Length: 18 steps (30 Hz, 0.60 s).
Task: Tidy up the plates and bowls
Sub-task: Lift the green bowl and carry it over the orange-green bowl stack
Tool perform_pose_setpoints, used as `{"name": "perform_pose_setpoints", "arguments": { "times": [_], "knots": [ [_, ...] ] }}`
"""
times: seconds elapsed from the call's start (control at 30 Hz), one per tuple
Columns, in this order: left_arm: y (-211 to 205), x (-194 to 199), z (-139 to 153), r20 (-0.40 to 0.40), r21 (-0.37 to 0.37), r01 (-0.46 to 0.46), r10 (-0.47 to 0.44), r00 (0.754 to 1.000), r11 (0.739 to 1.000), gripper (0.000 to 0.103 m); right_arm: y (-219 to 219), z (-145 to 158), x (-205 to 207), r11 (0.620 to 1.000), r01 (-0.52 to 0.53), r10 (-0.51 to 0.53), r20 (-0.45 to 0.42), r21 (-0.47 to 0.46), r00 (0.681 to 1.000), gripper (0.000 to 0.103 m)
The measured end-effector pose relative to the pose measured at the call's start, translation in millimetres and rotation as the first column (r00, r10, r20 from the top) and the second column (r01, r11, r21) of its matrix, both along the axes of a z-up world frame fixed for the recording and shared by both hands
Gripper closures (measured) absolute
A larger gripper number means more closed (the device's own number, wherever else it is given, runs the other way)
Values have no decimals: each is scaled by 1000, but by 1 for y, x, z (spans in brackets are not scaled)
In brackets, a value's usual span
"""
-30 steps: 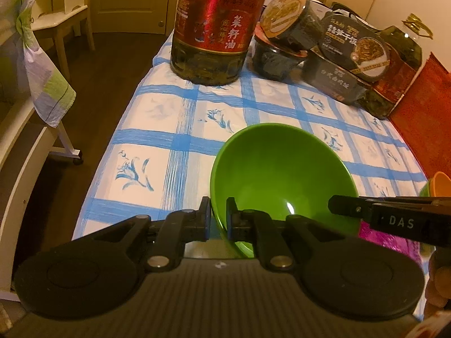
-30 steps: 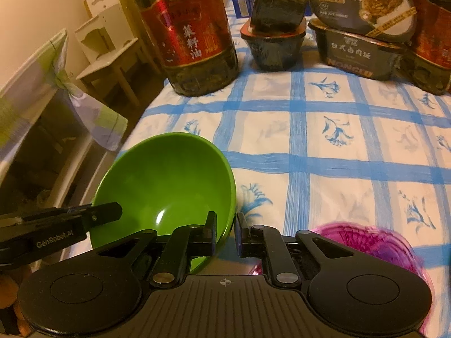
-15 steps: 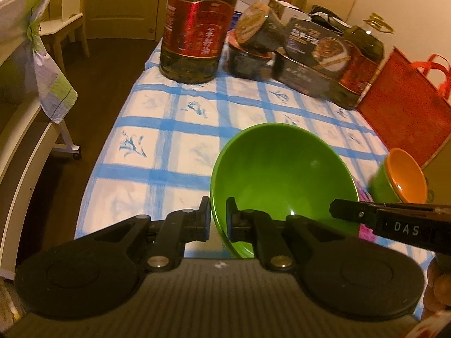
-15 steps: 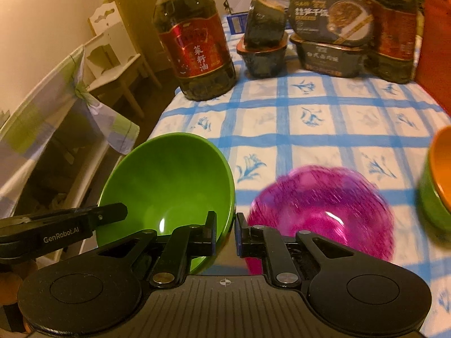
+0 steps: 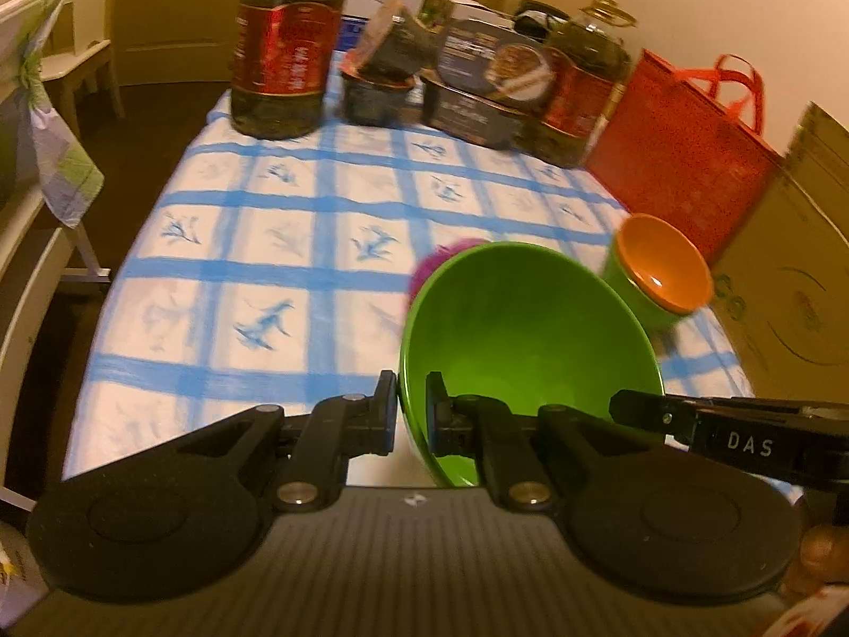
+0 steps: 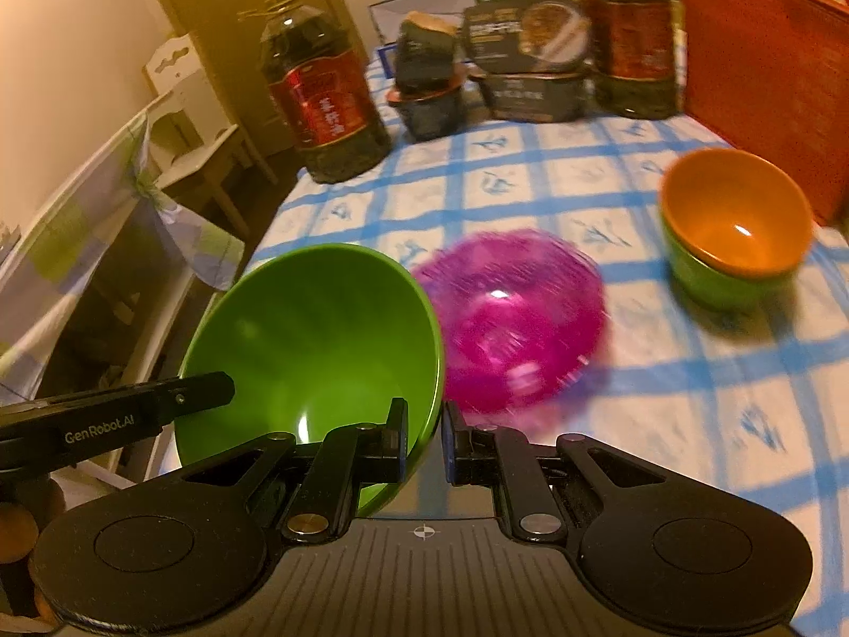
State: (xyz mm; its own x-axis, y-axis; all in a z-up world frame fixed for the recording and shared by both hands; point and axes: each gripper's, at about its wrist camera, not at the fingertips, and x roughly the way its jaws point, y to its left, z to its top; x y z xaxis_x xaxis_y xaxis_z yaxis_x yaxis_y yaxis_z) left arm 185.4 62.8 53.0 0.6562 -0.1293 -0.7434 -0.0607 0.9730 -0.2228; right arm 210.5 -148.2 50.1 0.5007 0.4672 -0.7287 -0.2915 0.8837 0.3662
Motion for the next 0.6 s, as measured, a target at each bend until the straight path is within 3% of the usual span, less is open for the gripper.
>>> {"name": "perform_pose_setpoints", "arguments": {
  "times": [0.6],
  "knots": [
    [-101, -21, -10, -24, -25, 156, -157, 987, 987, 94, -108, -4, -56, 983, 185, -185, -34, 16, 982, 90]
  ]
}}
